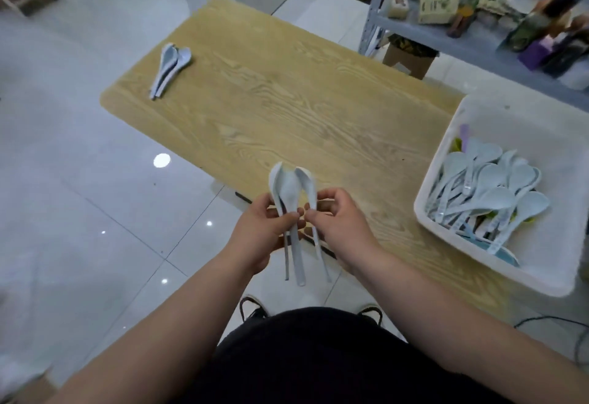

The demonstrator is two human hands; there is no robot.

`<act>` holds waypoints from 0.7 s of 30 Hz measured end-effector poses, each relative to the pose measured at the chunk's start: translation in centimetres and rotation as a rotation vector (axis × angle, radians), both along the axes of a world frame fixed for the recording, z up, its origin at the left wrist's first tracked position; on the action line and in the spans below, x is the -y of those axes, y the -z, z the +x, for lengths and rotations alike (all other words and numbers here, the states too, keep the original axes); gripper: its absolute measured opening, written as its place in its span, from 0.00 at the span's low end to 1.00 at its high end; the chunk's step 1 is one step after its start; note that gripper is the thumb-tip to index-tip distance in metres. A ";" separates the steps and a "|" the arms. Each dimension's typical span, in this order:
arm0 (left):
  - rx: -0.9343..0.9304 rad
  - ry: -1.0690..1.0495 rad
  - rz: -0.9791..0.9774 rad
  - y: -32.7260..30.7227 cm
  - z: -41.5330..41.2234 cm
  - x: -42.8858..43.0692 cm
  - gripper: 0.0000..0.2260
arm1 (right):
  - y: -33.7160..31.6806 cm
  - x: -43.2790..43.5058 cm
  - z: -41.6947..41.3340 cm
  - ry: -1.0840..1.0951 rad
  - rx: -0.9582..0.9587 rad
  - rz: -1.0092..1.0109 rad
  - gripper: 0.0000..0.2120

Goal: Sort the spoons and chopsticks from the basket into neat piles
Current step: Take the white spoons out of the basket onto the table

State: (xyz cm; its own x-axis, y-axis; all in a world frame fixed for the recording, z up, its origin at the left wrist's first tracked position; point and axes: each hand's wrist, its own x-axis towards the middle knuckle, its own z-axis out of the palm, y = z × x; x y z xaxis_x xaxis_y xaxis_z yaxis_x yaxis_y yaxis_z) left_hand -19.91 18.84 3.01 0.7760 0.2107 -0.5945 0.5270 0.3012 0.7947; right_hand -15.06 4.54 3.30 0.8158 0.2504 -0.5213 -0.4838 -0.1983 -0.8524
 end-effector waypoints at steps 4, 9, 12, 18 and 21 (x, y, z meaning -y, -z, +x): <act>0.003 -0.054 0.033 0.0 -2.1 -6.9 0.12 | 0.0 -7.8 -1.6 -0.054 -0.031 0.025 0.10; -0.006 -0.107 -0.008 0.0 -2.5 -13.1 0.10 | 0.6 -13.9 -1.8 -0.149 0.043 0.001 0.12; -0.007 -0.107 -0.059 0.3 -1.5 -15.4 0.09 | 0.7 -16.2 -0.6 -0.221 0.062 -0.019 0.18; -0.077 -0.114 -0.073 0.8 3.2 -19.5 0.06 | 1.8 -20.1 4.2 -0.237 0.060 -0.084 0.18; -0.099 -0.135 -0.049 0.8 6.7 -22.4 0.06 | 2.3 -22.9 8.1 -0.222 0.004 -0.048 0.16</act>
State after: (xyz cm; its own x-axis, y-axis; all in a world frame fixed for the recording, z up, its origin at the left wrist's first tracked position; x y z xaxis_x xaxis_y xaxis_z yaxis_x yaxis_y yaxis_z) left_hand -13.19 41.23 2.22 0.6798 0.2779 -0.6787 0.5539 0.4119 0.7235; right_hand -6.92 27.43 1.01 0.7457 0.3989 -0.5337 -0.4205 -0.3396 -0.8413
